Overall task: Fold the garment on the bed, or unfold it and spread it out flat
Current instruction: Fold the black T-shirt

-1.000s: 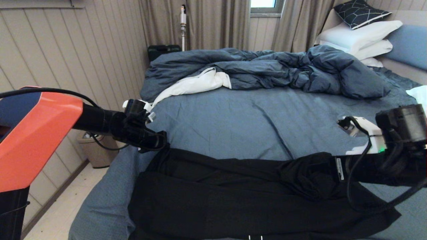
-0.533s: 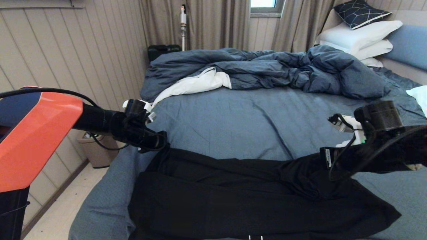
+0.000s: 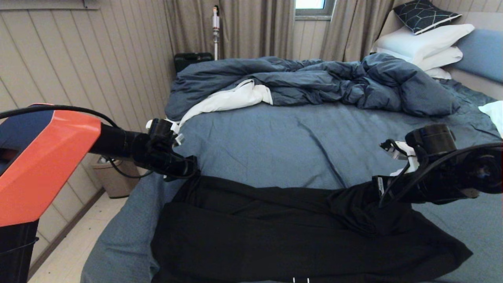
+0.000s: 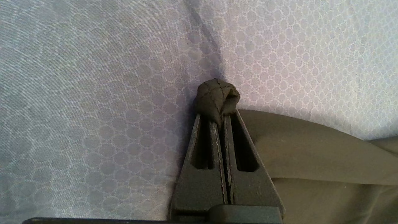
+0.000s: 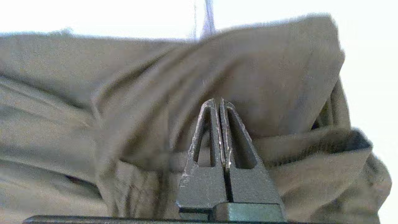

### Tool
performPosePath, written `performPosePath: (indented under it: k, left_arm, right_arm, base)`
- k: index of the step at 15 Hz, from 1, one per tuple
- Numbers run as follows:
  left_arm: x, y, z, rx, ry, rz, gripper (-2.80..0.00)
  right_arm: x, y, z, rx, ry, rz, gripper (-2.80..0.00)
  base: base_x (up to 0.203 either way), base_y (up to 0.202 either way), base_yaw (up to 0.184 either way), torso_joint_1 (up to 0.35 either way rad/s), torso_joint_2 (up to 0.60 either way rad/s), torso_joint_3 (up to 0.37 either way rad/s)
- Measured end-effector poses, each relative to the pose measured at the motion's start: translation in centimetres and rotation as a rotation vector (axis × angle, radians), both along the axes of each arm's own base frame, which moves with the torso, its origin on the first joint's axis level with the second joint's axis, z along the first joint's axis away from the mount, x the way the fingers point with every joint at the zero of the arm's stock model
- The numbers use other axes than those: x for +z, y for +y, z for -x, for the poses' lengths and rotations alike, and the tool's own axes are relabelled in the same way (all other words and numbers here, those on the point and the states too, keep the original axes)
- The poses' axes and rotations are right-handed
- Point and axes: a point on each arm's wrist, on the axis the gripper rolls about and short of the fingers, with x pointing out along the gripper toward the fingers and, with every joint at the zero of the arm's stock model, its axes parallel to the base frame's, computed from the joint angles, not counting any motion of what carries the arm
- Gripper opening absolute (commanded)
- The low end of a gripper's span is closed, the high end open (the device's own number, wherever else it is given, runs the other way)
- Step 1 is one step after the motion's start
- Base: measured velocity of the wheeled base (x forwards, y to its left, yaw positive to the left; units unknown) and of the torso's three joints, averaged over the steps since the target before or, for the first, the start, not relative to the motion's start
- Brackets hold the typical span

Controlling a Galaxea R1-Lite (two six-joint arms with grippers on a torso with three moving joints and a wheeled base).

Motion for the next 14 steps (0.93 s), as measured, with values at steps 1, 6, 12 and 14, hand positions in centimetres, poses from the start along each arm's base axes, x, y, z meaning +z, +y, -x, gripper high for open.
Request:
performPosePath:
  k: [1,6,12,14]
  left_arm:
    - [0.0,0.0,0.0,0.000,0.000,0.000,-2.80]
    - [-0.1,0.0,0.0,-0.002,0.000,-0.001,-2.80]
    - [-0.3,0.0,0.0,-0.002,0.005,-0.002,-2.80]
    - [-0.3,0.0,0.0,-0.002,0.006,-0.002,-2.80]
  right_arm:
    - [-0.1,0.0,0.3,0.001,0.006,0.002,-2.80]
    - [-0.2,-0.2,3.3,0.010,0.023,0.014,-2.80]
    - [-1.9,-0.3,8.0,0.023,0.095,0.012,-2.80]
    - [-1.7,-0.3,9.7,0.024,0.082,0.012,-2.80]
  base:
    - [0.000,0.000,0.000,0.000,0.00,0.000]
    - [0.000,0.000,0.000,0.000,0.00,0.000]
    - [0.000,0.000,0.000,0.000,0.00,0.000]
    - [0.000,0.000,0.000,0.000,0.00,0.000]
